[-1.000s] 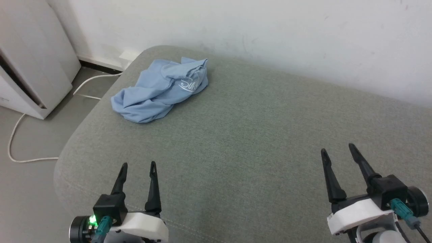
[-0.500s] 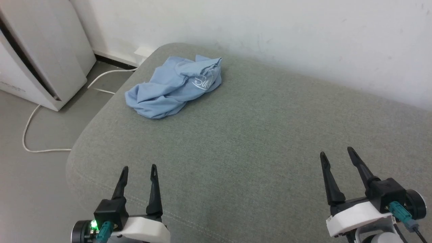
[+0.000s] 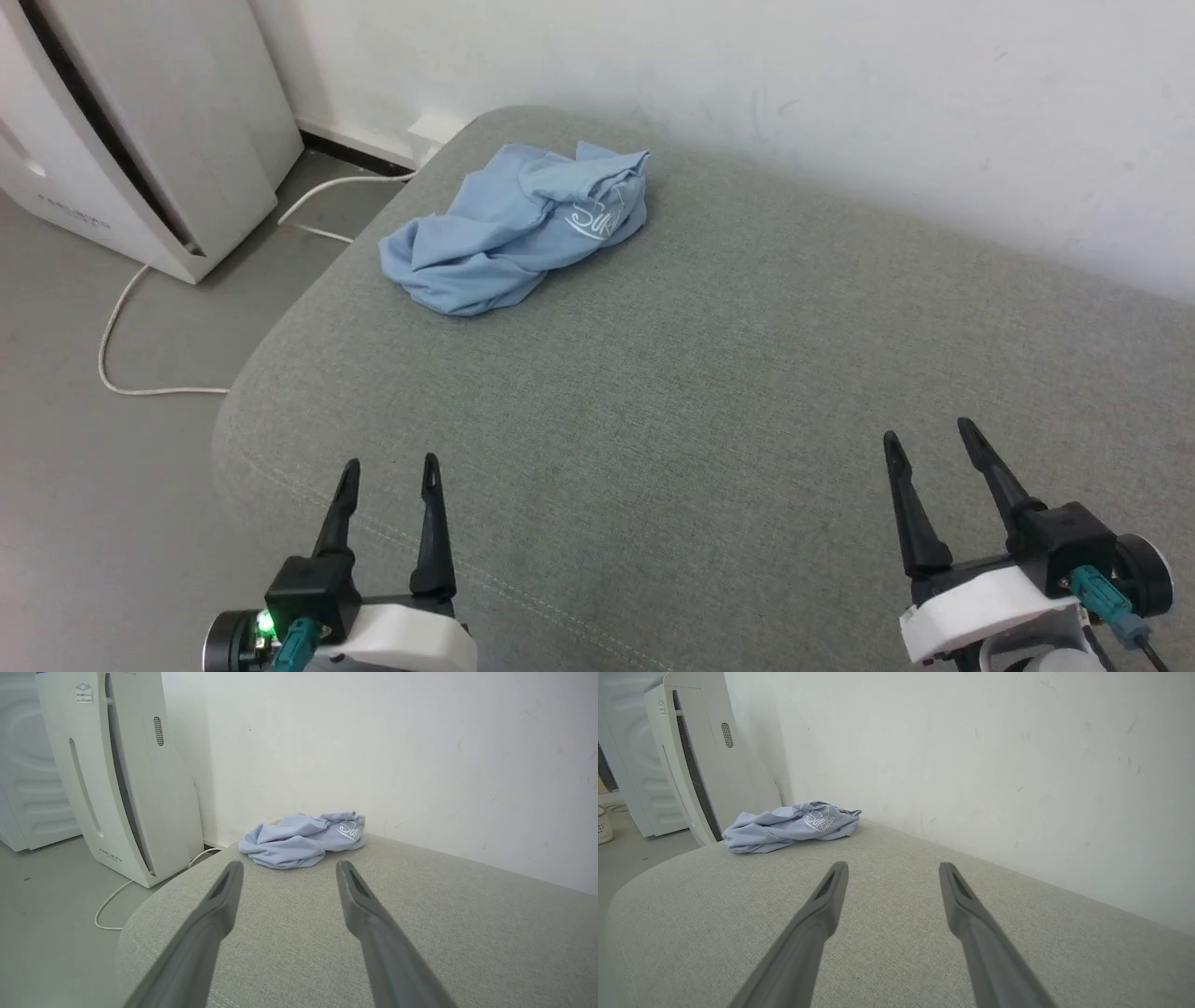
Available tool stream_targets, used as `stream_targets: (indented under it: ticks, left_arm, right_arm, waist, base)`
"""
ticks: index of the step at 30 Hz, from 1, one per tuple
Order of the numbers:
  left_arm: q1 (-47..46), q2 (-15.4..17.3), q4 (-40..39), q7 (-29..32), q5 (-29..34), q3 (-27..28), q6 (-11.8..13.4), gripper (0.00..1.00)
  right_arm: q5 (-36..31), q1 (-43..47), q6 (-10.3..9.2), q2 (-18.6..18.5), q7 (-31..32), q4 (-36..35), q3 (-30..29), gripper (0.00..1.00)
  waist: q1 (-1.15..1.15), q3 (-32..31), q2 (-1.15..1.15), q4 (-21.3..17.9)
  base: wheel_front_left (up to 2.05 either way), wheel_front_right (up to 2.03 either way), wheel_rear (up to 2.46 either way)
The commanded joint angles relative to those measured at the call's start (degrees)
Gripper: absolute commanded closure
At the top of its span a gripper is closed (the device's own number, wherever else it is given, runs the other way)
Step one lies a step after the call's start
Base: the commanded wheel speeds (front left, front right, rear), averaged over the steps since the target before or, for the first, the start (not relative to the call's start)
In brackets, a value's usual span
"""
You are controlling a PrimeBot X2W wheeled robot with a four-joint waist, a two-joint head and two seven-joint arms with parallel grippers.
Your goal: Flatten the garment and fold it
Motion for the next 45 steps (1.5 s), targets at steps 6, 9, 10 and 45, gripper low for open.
stream_targets:
  ticks: [6, 9, 10, 45]
  left_arm:
    - [-0.1, 0.0, 0.1, -0.4, -0.4, -0.2, 0.3, 0.00]
    - [0.0, 0.0, 0.1, -0.4, -0.4, -0.2, 0.2, 0.00]
    - [-0.1, 0.0, 0.1, -0.4, -0.4, -0.2, 0.2, 0.00]
    - [-48.8, 24.0, 19.7, 35.7, -6.2, 4.0, -14.2, 0.00]
  right_arm:
    - [-0.2, 0.0, -0.12, 0.2, -0.4, 0.3, 0.3, 0.00]
    - [-0.1, -0.1, -0.12, 0.2, -0.4, 0.4, 0.4, 0.00]
    - [-0.1, -0.1, -0.12, 0.2, -0.4, 0.5, 0.4, 0.00]
    - [-5.0, -11.3, -0.12, -0.5, 0.5, -14.5, 1.0, 0.00]
  waist:
    - [0.00, 0.4, 0.00, 0.1]
    - [0.00, 0.5, 0.00, 0.0]
    - [0.00, 0.5, 0.00, 0.0]
    - [0.00, 35.3, 0.00, -22.1]
  base:
    - [0.00, 0.00, 0.00]
    - [0.00, 0.00, 0.00]
    - [0.00, 0.00, 0.00]
    - [0.00, 0.00, 0.00]
